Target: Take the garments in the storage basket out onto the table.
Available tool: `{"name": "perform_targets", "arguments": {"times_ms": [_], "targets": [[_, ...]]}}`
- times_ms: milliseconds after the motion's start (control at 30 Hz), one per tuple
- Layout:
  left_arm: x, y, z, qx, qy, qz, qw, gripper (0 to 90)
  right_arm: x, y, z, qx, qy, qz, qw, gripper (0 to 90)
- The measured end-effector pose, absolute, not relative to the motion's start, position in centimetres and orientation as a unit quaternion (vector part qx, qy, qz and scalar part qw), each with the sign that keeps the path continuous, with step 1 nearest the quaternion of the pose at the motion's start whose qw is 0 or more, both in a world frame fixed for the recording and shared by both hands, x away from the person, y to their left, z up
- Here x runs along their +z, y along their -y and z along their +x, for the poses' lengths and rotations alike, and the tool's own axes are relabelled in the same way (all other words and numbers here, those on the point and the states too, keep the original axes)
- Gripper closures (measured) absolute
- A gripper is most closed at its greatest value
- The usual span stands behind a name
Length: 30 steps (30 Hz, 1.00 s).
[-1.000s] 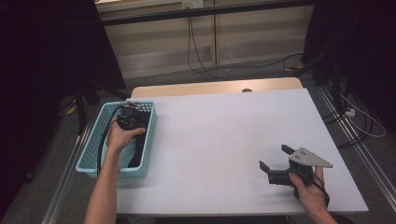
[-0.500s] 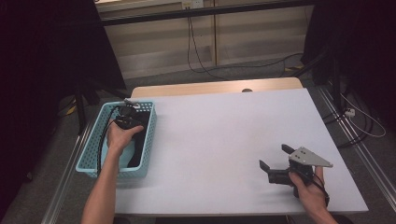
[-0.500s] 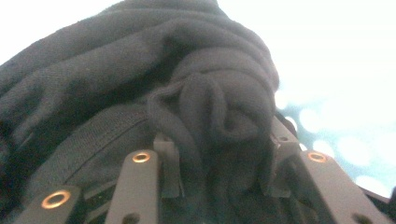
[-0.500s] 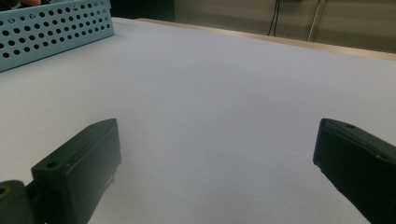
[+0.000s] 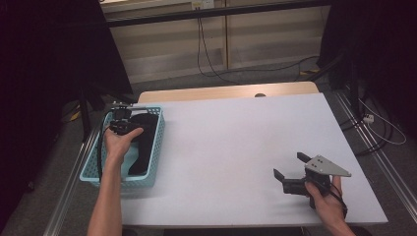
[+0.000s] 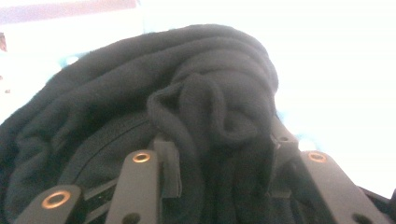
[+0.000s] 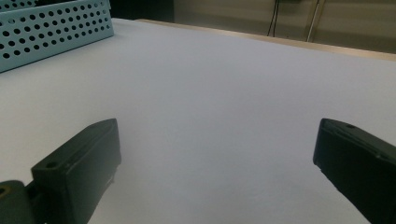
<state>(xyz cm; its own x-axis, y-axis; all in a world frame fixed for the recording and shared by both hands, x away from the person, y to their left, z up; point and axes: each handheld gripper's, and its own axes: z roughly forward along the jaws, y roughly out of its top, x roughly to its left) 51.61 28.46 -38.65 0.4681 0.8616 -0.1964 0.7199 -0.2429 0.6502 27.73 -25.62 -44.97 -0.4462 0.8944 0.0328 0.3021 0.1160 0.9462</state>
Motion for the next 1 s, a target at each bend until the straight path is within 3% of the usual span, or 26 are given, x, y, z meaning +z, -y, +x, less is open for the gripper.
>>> {"name": "perform_targets", "arguments": {"times_ms": [1000], "targets": [[-34.6,-29.6,48.5,0.204,-0.478,0.714,0.469,58.3,-44.9,25.5,27.4,0.508,-0.687,0.43,0.293,1.0]]}}
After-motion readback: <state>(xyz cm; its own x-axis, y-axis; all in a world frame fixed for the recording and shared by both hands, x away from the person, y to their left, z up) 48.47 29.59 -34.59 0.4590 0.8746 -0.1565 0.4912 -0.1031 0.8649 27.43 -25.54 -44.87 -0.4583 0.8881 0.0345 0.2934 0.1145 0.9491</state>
